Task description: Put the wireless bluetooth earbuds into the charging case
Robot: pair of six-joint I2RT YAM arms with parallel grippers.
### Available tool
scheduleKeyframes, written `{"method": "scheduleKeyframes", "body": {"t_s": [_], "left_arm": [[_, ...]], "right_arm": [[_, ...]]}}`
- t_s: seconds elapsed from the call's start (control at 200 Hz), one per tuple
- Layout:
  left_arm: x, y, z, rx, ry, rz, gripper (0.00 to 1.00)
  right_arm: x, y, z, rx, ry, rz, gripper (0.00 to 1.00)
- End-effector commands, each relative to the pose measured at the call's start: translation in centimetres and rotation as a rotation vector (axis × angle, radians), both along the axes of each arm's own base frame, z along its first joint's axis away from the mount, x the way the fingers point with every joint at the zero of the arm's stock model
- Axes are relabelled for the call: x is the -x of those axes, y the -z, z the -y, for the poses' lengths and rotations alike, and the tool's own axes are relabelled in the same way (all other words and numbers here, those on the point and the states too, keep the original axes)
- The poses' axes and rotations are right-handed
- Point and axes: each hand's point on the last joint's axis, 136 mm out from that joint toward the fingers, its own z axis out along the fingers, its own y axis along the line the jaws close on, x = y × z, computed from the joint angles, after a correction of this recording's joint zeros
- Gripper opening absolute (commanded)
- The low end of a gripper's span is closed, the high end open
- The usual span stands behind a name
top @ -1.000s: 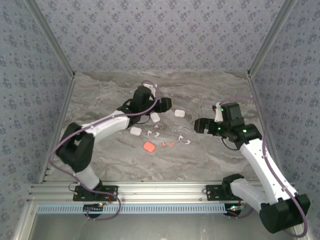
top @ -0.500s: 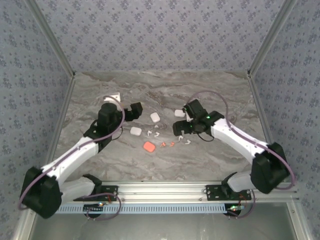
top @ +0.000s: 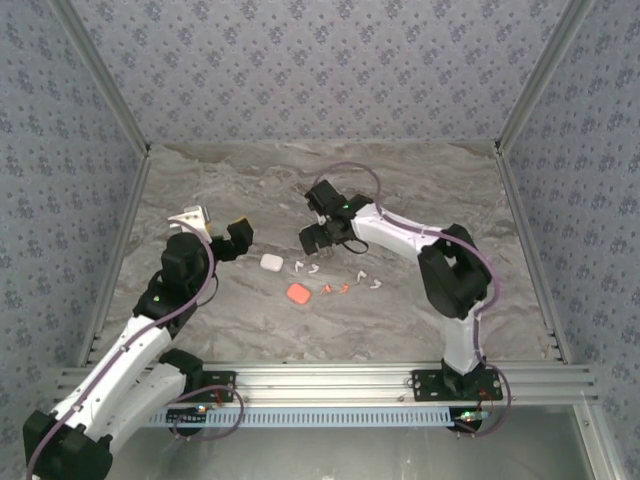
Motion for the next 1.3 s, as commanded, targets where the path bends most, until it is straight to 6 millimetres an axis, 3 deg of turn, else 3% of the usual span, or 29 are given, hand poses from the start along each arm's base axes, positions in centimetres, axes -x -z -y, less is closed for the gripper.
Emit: {"method": "scheduleKeyframes", "body": {"t_s": [0.0, 0.4, 0.859, 1.034, 1.294], "left_arm": [[0.6, -0.6, -0.6, -0.038, -0.003, 0.004, 0.99], [0.8, -0.3, -0.7, -0.056, 0.005, -0.004, 0.99], [0.7, 0.5, -0.4, -0.083, 0.026, -0.054, 0.99], [0.5, 1.4, -0.5, -0.102, 0.038, -0.132, 0.96], [-0.2, 2.6, 0.6, 0.071, 0.144, -0.236, 0.83]], "right_arm": [[-0.6, 0.9, -0.6, 0.06, -0.027, -0.013, 0.94], [-2.6, 5.0, -2.8, 0.123, -0.057, -0.075, 0.8], [-3.0, 6.7, -3.0, 0.154, -0.098, -0.092, 0.52], [-3.2, 5.0, -2.7, 0.153, -0.127, -0.037, 0.49], [-2.0, -0.9, -0.8, 0.054, -0.232, 0.145, 0.46]]}}
